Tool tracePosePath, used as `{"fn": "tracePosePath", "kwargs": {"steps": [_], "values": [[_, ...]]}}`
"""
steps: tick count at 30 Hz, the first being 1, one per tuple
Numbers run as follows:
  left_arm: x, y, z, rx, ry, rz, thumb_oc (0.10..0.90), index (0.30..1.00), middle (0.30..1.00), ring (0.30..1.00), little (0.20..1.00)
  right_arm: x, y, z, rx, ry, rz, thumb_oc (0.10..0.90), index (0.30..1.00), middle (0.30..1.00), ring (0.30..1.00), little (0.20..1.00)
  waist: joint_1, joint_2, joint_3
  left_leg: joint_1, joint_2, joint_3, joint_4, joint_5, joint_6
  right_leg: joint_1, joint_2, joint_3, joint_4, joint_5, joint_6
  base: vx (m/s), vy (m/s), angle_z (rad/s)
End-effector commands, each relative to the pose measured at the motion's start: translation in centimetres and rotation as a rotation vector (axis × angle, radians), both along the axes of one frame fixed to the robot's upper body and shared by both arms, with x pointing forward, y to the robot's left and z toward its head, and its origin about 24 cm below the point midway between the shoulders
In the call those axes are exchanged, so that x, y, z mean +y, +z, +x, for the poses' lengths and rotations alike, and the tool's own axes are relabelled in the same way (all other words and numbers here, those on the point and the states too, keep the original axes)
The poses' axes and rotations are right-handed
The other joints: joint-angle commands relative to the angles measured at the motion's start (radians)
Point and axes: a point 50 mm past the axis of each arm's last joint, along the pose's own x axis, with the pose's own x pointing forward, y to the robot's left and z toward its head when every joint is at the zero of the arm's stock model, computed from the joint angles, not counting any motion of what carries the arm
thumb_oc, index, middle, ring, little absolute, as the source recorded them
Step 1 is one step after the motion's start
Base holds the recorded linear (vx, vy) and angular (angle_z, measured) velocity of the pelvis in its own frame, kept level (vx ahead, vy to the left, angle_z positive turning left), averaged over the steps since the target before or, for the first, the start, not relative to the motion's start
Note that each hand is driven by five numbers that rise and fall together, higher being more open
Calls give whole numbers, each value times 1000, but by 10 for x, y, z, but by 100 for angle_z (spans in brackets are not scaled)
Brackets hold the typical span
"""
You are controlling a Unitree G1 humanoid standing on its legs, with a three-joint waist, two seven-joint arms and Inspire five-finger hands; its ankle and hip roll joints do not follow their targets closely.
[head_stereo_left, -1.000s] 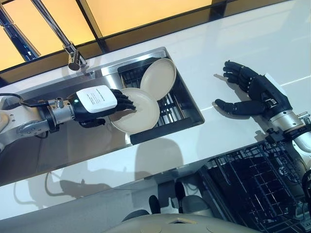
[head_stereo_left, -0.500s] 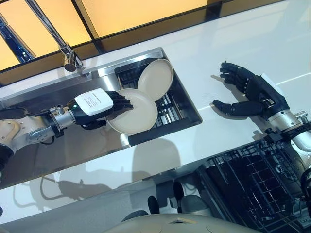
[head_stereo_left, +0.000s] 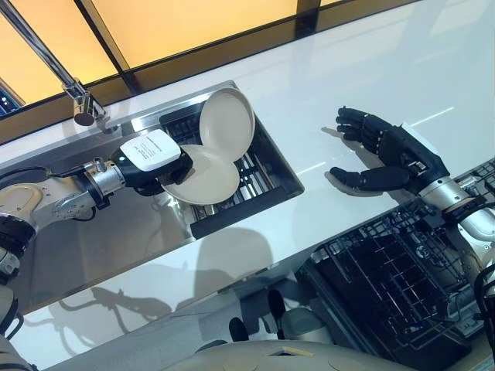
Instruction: Pick up plates and place into dishwasher.
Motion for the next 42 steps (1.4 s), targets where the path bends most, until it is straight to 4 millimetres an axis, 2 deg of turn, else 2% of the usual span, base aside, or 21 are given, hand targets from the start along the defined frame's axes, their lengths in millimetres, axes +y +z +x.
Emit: {"fn": "tracePosePath", "kwargs": {"steps": [1, 6, 12, 15, 20, 27, 30, 34, 42], "values": [[-8, 58, 22, -227, 4, -196, 100, 300, 300, 300, 200, 6, 52, 4, -259, 73, 74, 800, 900, 900, 900, 900, -1, -22, -88, 5, -22, 63, 11, -75, 1, 6, -27, -35, 83, -108, 146, 0, 0, 0], [-8, 62, 21, -235, -10, -196, 100, 300, 300, 300, 200, 5, 48, 4, -226, 74, 33, 800, 900, 900, 900, 900, -2, -22, -93, 5, -20, 66, 13, -74, 0, 6, -27, -34, 85, -109, 145, 0, 0, 0], [-12, 83, 15, -275, -37, -261, 100, 300, 300, 300, 200, 7, 50, 2, -249, 54, -71, 800, 900, 900, 900, 900, 10, -19, -94, 6, -20, 58, 14, -73, -2, 12, -29, -42, 86, -110, 144, 0, 0, 0], [-19, 95, 12, -289, -62, -318, 100, 300, 300, 300, 200, 13, 57, 3, -312, 58, -154, 800, 900, 900, 900, 900, 23, -19, -95, 5, -20, 47, 16, -72, -3, 15, -30, -48, 88, -113, 142, 0, 0, 0], [-34, 104, 9, -268, -108, -331, 100, 300, 300, 300, 200, 28, 71, 7, -399, 58, -251, 800, 900, 900, 900, 900, 45, -18, -98, 5, -23, 28, 16, -71, -4, 21, -31, -55, 88, -115, 139, 0, 0, 0], [-49, 118, -2, -191, -126, -302, 100, 300, 300, 300, 200, 33, 79, 13, -425, 35, -274, 800, 900, 900, 900, 900, 75, -13, -98, 8, -25, 1, 14, -71, -5, 33, -31, -65, 90, -121, 138, -3, 1, 5], [-52, 134, -13, -201, -134, -322, 100, 300, 300, 300, 200, 31, 80, 6, -444, 30, -270, 800, 900, 900, 900, 900, 87, -10, -101, 8, -25, -6, 13, -69, -4, 36, -32, -72, 87, -121, 139, -12, -1, 7], [-53, 143, -23, -214, -159, -392, 100, 300, 300, 300, 200, 30, 79, 1, -468, 20, -281, 800, 900, 900, 900, 900, 97, -8, -105, 6, -26, -17, 12, -67, -4, 38, -32, -75, 86, -121, 137, -17, -1, 4], [-59, 142, -31, -246, -208, -430, 100, 300, 300, 300, 200, 34, 80, 0, -511, 20, -329, 800, 900, 900, 900, 900, 110, -14, -114, 5, -27, -31, 10, -64, -5, 40, -31, -79, 85, -121, 135, -4, 0, 0]]}}
